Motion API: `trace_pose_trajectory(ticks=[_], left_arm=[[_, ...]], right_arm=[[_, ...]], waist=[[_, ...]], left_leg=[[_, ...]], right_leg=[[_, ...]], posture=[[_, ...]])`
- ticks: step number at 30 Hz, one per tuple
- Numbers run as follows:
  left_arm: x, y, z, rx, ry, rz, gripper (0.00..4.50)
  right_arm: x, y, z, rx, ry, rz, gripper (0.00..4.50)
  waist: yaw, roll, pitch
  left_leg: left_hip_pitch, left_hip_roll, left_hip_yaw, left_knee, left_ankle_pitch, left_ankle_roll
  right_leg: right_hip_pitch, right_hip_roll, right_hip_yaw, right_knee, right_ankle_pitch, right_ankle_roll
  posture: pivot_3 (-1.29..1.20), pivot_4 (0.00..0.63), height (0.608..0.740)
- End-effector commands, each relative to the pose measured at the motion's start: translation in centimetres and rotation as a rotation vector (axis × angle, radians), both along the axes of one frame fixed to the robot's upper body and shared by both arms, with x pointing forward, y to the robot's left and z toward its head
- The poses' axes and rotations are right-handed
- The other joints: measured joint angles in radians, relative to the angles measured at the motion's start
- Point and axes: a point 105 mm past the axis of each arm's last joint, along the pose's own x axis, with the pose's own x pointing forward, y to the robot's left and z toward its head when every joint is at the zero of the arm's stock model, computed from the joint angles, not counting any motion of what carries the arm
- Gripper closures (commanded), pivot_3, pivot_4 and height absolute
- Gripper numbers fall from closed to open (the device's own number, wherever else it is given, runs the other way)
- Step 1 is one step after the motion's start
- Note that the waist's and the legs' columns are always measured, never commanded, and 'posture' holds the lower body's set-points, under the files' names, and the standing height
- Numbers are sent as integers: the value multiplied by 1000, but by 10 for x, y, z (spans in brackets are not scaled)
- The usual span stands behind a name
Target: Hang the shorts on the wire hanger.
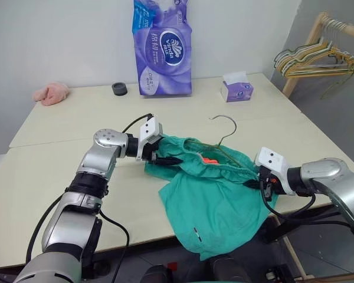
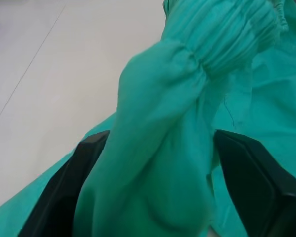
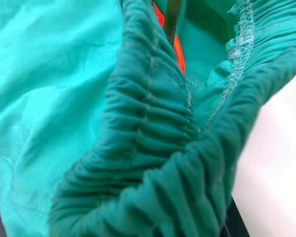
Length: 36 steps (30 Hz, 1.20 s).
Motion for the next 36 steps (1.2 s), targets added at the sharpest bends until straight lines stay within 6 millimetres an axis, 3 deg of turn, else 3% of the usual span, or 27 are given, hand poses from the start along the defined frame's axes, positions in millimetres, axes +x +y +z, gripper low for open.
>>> trace_pose_trajectory(ticks=[1,9,15,19,21,24,30,36], left_arm=[[15,10,25,-49,-76,76,1170],[31,23,36,-52,-140,183,1170],[1,-25,46,-145,-156,74,1170],[-21,-45,48,-180,-130,18,1170],[-33,-67,53,-211,-93,-39,1170],[-46,-91,61,-217,-57,-91,1170],[-65,-133,84,-281,-82,-210,1170],[-80,-157,93,-331,-105,-285,1170]], right_arm=[[-1,-4,14,6,-41,-12,4500],[-21,-31,17,21,25,-141,4500],[-45,-37,18,323,165,-489,4500],[-49,-45,17,443,128,-628,4500],[-49,-56,19,516,74,-741,4500],[-54,-74,22,550,28,-864,4500],[-69,-110,40,586,-16,-1068,4500],[-74,-120,51,636,-10,-1319,4500]], waist=[[0,0,0],[0,0,0],[3,0,4],[-1,3,18],[-1,3,30],[-3,10,48],[-33,10,80],[-86,-4,95]], left_leg=[[0,0,0,0,0,0],[-1,0,-1,0,0,0],[-3,0,-3,0,0,0],[-2,0,-3,0,0,0],[-1,0,-2,0,0,0],[-1,-2,-2,1,0,0],[-1,-2,2,0,0,1],[-4,-1,6,-2,0,2]], right_leg=[[0,0,0,0,0,0],[0,0,-1,0,0,0],[0,0,-1,0,0,0],[0,-1,-1,1,0,0],[1,-1,-1,1,0,0],[1,-1,0,1,0,0],[1,1,3,1,0,1],[1,10,9,-4,-5,7]], posture=[[-213,55,740],[-227,75,740],[-248,126,740],[-280,160,740],[-303,177,740],[-333,193,740],[-383,205,740],[-402,205,740]])
